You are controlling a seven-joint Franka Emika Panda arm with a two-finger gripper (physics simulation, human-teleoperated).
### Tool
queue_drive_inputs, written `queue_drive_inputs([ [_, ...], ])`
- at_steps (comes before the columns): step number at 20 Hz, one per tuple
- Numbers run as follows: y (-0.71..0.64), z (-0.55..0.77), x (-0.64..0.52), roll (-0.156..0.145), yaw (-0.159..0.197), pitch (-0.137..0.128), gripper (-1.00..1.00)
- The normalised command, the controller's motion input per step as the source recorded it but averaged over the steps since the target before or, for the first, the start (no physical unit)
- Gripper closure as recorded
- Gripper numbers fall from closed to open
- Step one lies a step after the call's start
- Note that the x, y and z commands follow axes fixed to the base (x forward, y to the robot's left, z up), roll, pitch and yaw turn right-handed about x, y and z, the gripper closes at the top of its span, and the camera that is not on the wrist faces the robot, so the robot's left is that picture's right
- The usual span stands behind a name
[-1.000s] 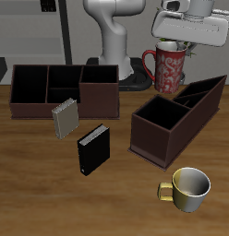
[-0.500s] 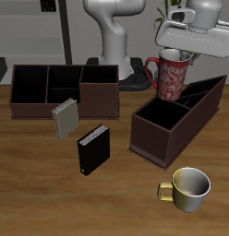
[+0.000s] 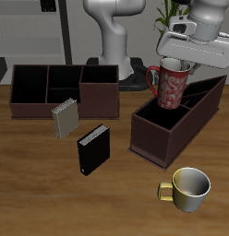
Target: Place the red mug into the left desk caddy's right compartment
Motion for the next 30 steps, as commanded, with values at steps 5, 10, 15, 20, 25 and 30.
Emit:
queue_drive_inputs([
  [5,0.01,-0.25,0.06,0.006,0.015,0.024,1.0],
  [10,0.03,-0.23,0.08,0.005,-0.009,0.04,1.0],
  [15,0.04,-0.23,0.07,0.011,-0.005,0.033,1.0],
  [20,-0.01,-0.23,0.09,0.011,-0.01,0.036,1.0],
  [25,0.0,-0.16,0.05,0.005,-0.01,0.025,1.0],
  [30,-0.01,-0.25,0.07,0.022,-0.016,0.045,1.0],
])
